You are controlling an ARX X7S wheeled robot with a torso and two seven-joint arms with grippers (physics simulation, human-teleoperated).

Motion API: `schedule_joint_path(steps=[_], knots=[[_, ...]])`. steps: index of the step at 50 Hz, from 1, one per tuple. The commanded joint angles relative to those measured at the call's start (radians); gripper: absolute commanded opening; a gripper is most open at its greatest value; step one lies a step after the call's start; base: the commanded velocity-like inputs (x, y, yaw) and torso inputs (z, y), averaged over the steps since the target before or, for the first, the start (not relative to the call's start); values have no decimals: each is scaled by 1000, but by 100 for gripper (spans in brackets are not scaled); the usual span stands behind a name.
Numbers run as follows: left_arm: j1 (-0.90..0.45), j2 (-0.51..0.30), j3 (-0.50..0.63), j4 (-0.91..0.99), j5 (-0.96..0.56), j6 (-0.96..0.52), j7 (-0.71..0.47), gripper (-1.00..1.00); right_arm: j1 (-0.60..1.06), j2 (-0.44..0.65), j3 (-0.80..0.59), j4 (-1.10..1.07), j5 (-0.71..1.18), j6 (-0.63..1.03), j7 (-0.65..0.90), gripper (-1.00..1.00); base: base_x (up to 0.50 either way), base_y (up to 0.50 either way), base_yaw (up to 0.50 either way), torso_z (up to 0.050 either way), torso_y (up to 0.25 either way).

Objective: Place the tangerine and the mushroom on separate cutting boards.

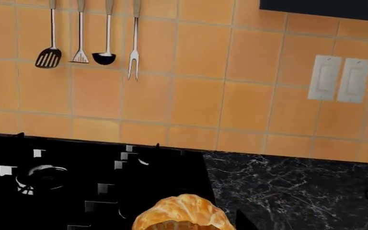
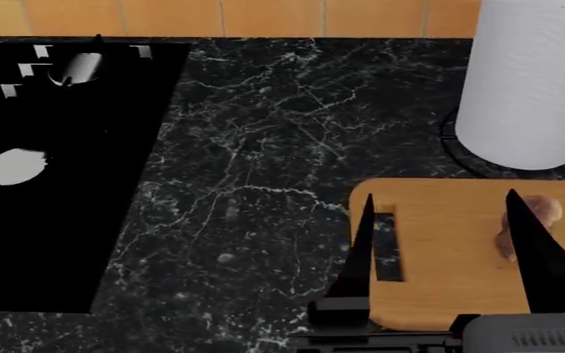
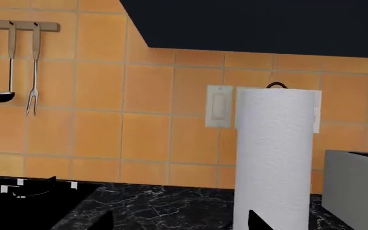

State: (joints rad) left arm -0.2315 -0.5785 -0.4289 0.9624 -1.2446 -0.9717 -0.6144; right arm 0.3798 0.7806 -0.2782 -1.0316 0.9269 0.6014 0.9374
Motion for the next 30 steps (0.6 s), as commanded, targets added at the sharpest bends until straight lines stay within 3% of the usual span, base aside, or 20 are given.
schedule_joint_path(steps=[1, 30], knots=[[-21, -23, -26, 14, -114, 1, -81, -100, 42, 18, -47, 7, 8, -23, 28, 100, 0, 500, 0, 0, 0], [10, -23, -17, -7, -57, 26, -29, -100, 59, 15, -93, 25, 5, -49, 26, 100, 0, 500, 0, 0, 0]])
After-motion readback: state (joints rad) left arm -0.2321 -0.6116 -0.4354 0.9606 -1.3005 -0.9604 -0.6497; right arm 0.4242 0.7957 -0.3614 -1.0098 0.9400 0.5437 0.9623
